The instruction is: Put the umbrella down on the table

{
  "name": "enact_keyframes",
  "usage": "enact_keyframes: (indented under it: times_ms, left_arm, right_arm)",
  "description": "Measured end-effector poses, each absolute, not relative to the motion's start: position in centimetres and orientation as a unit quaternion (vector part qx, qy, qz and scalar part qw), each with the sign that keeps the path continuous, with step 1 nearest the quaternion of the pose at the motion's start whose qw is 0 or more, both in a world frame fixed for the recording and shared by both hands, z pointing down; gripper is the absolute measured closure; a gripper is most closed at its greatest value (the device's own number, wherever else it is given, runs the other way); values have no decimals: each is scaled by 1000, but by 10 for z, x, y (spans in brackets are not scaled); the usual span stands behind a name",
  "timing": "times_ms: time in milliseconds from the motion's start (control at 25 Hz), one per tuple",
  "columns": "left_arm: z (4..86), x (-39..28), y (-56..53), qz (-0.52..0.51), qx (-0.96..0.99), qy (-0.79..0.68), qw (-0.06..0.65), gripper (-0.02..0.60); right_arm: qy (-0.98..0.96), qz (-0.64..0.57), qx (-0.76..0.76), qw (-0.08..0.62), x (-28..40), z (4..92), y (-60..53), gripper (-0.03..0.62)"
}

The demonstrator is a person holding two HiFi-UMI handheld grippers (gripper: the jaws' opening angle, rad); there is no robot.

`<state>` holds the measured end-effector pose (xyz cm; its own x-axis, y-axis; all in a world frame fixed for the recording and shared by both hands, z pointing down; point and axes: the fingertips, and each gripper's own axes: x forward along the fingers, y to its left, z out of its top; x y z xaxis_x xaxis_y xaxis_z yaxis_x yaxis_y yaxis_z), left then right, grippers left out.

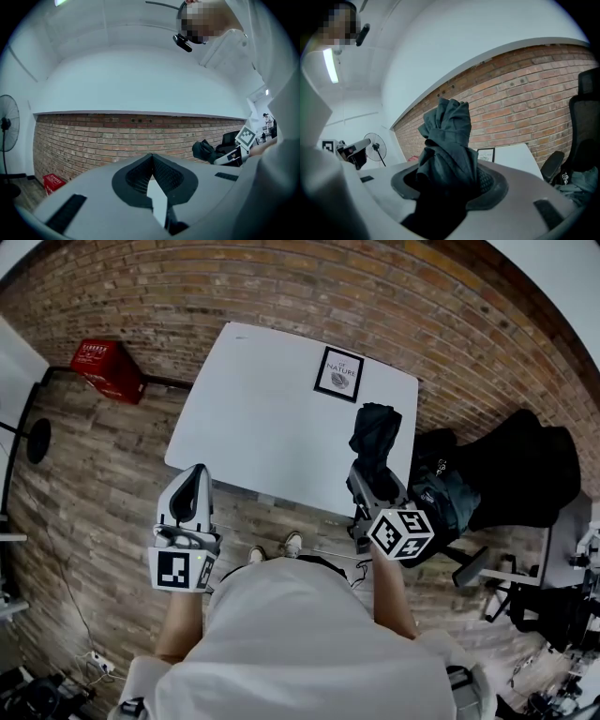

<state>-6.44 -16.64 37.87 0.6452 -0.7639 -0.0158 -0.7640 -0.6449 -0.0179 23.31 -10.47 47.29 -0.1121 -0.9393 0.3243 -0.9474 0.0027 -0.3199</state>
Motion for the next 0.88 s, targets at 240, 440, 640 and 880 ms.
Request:
enact_keyframes:
  times_ms: [240,440,640,880]
  left_arm:
    - [380,-79,-170,-4,-897,441,10,558]
    - [380,-82,-173,-6,-894,448,9,558]
    - [379,-85,-172,-9,-891,454,11,558]
    - [381,-98,-171,-20,-880,474,10,558]
  right_arm:
    - [-709,267,651,41,225,516,-127,359]
    - [-713,297,629,89,216,557,-155,359]
    - [-711,315,617,120,213,594,-183,359]
    - [-698,342,610,154,217,632,-207,359]
